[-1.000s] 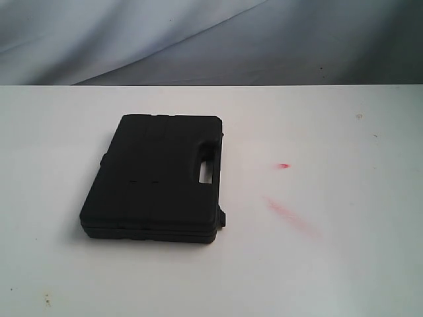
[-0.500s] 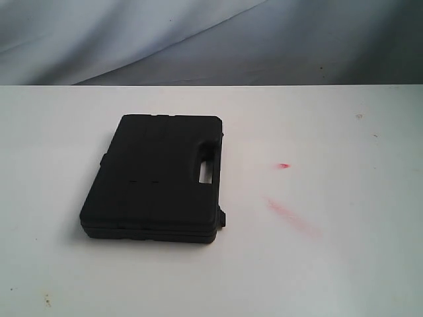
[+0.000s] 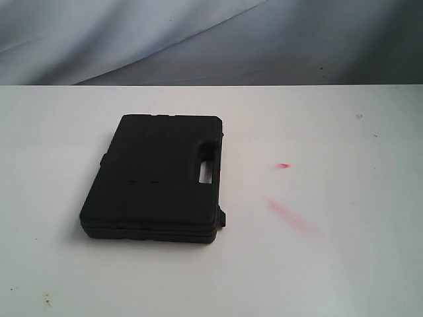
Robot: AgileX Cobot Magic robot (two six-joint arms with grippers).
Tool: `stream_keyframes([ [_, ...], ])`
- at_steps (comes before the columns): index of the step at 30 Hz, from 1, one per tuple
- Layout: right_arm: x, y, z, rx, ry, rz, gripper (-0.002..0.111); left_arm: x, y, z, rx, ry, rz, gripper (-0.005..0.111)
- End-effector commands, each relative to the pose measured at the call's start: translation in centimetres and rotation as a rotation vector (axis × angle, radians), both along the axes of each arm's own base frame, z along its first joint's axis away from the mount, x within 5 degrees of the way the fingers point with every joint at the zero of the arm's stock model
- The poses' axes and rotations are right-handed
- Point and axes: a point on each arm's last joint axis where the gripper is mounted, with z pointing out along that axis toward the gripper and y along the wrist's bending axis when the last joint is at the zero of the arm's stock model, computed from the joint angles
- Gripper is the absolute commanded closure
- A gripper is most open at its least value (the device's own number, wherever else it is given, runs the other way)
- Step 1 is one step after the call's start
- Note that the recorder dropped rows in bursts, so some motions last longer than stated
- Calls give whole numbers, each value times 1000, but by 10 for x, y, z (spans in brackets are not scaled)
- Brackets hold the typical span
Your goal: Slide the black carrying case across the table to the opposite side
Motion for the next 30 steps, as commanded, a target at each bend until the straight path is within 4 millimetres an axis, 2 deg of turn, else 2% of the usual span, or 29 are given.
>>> stream_keyframes([
  [1,0,-1,2,17,-30,-8,108,0,0,0,-7,-9,4,107],
  [4,0,-1,5,107,-42,-6,108,0,0,0,-7,-9,4,107],
  [7,0,-2,11,443,-29,-2,108,0,0,0,-7,-9,4,107],
  [9,0,-3,11,533,-12,-1,108,0,0,0,-7,-9,4,107],
  [12,-4,-1,26,498,-20,25,108,0,0,0,-7,-9,4,107],
  [15,-10,2,44,379,-11,61,108,0,0,0,-7,-9,4,107],
  [19,-13,8,69,264,84,113,108,0,0,0,-7,-9,4,107],
  [27,9,22,108,107,272,192,108,0,0,0,-7,-9,4,107],
  [30,29,28,130,86,351,211,108,0,0,0,-7,-9,4,107],
])
